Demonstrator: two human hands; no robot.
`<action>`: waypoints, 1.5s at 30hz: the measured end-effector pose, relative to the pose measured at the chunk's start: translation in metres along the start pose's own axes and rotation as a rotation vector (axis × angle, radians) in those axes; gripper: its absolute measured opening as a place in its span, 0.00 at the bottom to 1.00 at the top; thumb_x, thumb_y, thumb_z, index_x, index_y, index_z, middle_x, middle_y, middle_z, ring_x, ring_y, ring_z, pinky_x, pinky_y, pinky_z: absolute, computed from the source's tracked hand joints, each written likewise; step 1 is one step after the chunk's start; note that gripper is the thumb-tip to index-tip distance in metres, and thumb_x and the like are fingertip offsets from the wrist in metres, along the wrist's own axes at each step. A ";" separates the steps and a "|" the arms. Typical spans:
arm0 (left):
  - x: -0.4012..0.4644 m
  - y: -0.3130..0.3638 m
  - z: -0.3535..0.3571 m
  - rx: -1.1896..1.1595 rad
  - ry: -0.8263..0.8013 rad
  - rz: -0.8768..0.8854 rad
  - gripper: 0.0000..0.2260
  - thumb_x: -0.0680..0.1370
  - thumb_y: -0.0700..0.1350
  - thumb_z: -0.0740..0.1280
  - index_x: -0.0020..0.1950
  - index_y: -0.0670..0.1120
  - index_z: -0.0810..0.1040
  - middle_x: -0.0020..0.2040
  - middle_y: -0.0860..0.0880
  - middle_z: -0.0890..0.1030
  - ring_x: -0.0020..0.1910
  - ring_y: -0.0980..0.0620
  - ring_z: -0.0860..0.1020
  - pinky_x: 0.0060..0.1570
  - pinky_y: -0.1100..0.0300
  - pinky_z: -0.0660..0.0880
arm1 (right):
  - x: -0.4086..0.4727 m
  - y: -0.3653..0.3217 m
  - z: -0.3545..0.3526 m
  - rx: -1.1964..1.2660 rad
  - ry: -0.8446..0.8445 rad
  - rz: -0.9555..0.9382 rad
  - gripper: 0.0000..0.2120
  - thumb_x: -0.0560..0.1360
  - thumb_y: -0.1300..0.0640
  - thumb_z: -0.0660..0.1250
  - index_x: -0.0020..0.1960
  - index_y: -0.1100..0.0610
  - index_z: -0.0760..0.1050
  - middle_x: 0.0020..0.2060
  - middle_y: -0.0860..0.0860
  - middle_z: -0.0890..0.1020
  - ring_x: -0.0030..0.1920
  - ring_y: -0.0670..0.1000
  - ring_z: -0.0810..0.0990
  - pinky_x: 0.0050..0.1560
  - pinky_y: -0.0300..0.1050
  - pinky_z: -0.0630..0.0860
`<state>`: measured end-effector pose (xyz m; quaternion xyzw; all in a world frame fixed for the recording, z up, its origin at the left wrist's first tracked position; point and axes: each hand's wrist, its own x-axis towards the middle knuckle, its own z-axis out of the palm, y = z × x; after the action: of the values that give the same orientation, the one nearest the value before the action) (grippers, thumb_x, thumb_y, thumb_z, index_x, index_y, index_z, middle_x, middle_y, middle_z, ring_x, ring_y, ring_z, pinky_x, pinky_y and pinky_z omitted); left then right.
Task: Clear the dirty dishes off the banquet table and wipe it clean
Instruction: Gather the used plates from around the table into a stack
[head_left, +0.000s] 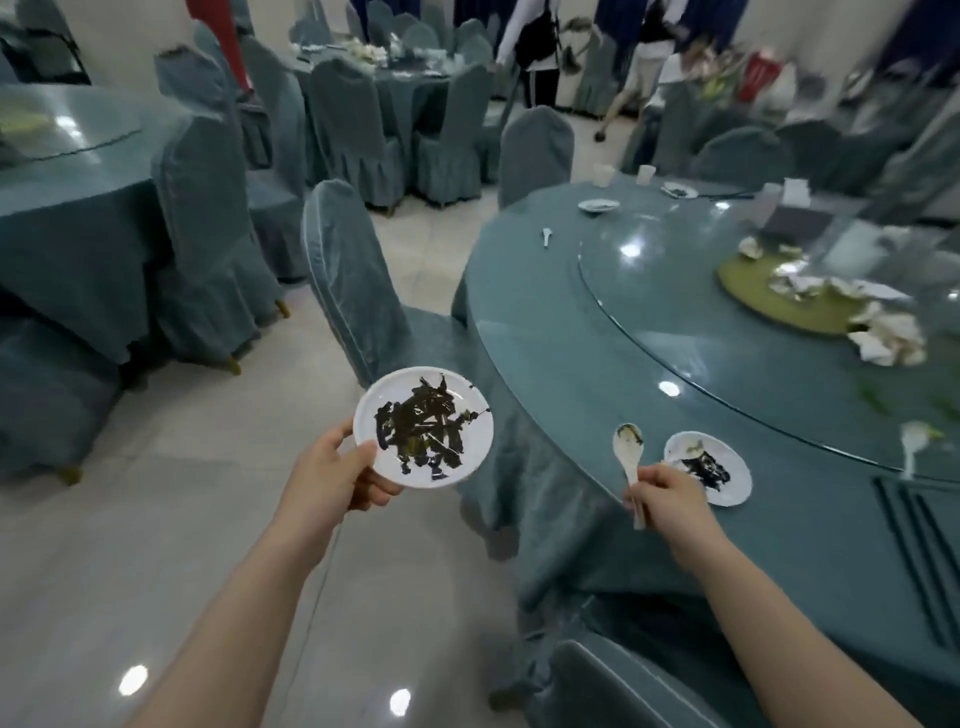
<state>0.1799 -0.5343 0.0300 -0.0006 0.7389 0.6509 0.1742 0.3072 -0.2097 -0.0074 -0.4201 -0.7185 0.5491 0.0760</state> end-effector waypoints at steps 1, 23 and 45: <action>0.018 0.005 0.001 0.012 -0.047 0.004 0.13 0.80 0.39 0.58 0.62 0.49 0.72 0.32 0.39 0.83 0.23 0.52 0.76 0.26 0.61 0.71 | 0.004 0.001 0.002 0.024 0.047 0.019 0.10 0.73 0.69 0.63 0.52 0.58 0.76 0.37 0.57 0.82 0.32 0.50 0.78 0.32 0.42 0.73; 0.284 0.082 0.183 0.243 -0.506 0.009 0.12 0.80 0.40 0.60 0.62 0.52 0.71 0.32 0.41 0.82 0.25 0.52 0.78 0.29 0.61 0.77 | 0.193 0.049 -0.035 -0.053 0.432 0.441 0.06 0.71 0.66 0.63 0.36 0.61 0.74 0.32 0.58 0.73 0.32 0.54 0.69 0.33 0.42 0.62; 0.344 0.062 0.290 0.302 -0.811 -0.130 0.11 0.81 0.38 0.59 0.62 0.46 0.72 0.28 0.42 0.80 0.21 0.54 0.73 0.21 0.66 0.68 | 0.178 0.078 -0.045 -0.128 0.752 0.614 0.14 0.72 0.65 0.61 0.57 0.68 0.71 0.54 0.62 0.74 0.45 0.60 0.75 0.40 0.47 0.71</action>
<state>-0.0833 -0.1680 -0.0257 0.2339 0.6960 0.4707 0.4891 0.2601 -0.0510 -0.1189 -0.7856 -0.5167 0.3110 0.1386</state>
